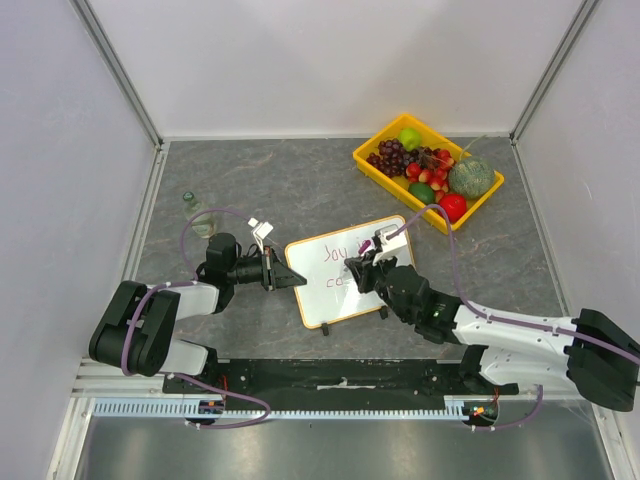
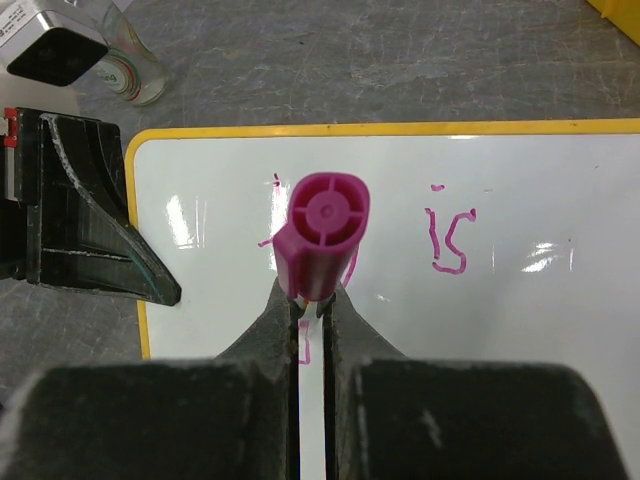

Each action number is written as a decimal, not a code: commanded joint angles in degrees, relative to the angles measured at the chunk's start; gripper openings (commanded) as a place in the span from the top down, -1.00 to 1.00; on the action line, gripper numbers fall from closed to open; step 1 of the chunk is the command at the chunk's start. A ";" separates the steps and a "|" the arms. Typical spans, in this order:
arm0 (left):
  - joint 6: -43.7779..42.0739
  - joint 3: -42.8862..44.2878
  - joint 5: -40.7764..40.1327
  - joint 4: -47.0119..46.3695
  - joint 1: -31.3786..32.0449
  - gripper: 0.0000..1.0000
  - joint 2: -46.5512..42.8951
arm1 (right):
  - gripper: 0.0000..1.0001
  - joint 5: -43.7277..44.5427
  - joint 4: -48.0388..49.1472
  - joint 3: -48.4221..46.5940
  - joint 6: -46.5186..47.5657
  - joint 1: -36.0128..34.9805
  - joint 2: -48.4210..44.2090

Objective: Write a sentence on the whiteboard
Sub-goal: Write on the whiteboard at the whiteboard stand.

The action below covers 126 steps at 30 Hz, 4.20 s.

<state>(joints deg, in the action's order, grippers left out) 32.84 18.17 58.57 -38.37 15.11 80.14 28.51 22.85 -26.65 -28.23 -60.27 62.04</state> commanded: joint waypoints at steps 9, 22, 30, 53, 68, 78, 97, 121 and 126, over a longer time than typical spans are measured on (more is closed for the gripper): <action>-0.94 0.63 -3.10 1.10 0.00 0.96 1.07 | 1.00 -3.37 4.04 -0.25 -0.86 0.24 -2.44; -0.94 0.63 -3.02 1.02 0.00 0.96 1.07 | 1.00 -5.48 4.39 2.57 -1.74 4.90 -3.69; -0.94 0.72 -2.93 1.10 0.00 0.96 1.25 | 1.00 -7.07 5.45 3.98 -2.80 5.69 -3.50; -0.94 0.72 -2.93 1.10 -0.08 0.96 1.25 | 1.00 -8.47 3.52 8.28 -4.20 5.78 -5.44; -0.85 0.64 -2.93 1.10 0.00 0.96 0.99 | 1.00 -5.66 4.66 4.16 -3.06 6.04 -4.65; -0.94 0.64 -2.84 1.10 -0.08 0.96 1.07 | 1.00 -4.87 4.31 2.92 -3.06 6.92 -3.77; -0.93 0.72 -2.93 1.10 0.00 0.96 1.16 | 1.00 -6.62 1.23 6.44 -3.68 7.54 -7.02; -0.94 0.72 -2.93 1.10 -0.08 0.96 1.34 | 1.00 -9.53 -4.48 1.26 -3.59 7.54 -11.94; -0.94 0.72 -2.93 1.10 0.00 0.96 1.34 | 1.00 -10.58 -4.48 0.38 -2.80 7.71 -11.50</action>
<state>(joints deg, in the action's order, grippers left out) 32.84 18.26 58.67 -38.35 15.07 80.27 18.94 18.13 -23.77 -32.08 -52.95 50.94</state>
